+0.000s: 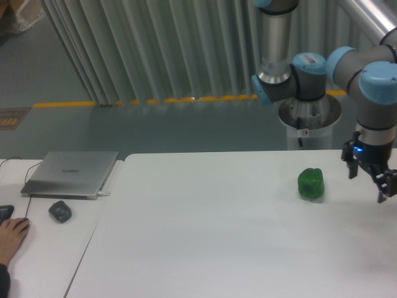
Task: Place the triangular bread in the basket
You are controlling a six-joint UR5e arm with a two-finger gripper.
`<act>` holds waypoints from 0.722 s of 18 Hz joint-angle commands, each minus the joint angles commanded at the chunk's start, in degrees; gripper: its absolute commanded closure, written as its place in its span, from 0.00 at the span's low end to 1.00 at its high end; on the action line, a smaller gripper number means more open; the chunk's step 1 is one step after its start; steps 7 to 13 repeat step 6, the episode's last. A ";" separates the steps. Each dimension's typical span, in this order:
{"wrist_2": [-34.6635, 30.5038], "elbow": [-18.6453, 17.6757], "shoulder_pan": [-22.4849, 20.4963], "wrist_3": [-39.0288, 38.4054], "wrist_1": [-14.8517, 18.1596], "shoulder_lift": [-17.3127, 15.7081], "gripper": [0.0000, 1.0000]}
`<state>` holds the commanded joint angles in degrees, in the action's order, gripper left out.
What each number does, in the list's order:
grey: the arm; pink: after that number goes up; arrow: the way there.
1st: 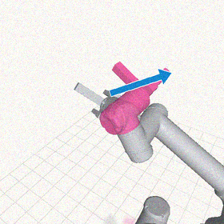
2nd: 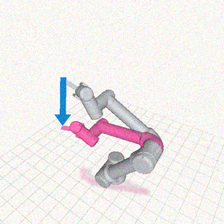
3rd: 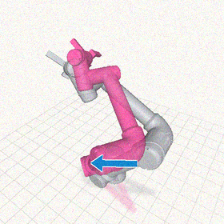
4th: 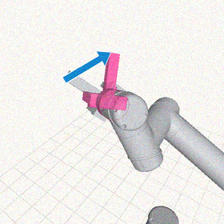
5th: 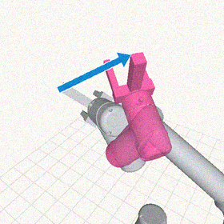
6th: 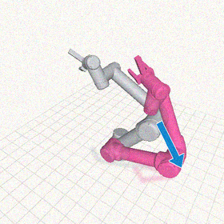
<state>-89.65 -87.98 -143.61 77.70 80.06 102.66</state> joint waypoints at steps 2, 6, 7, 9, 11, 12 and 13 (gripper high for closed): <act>-1.66 -0.35 0.00 0.09 1.41 -0.09 0.00; -2.99 -2.81 0.00 0.09 0.97 -1.32 0.00; -2.99 -2.81 0.00 0.09 0.97 -1.32 0.00; -2.99 -2.81 0.00 0.09 0.97 -1.32 0.00; -2.99 -2.81 0.00 0.09 0.97 -1.32 0.00; -2.99 -2.81 0.00 0.09 0.97 -1.32 0.00; -2.99 -2.81 0.00 0.09 0.97 -1.32 0.00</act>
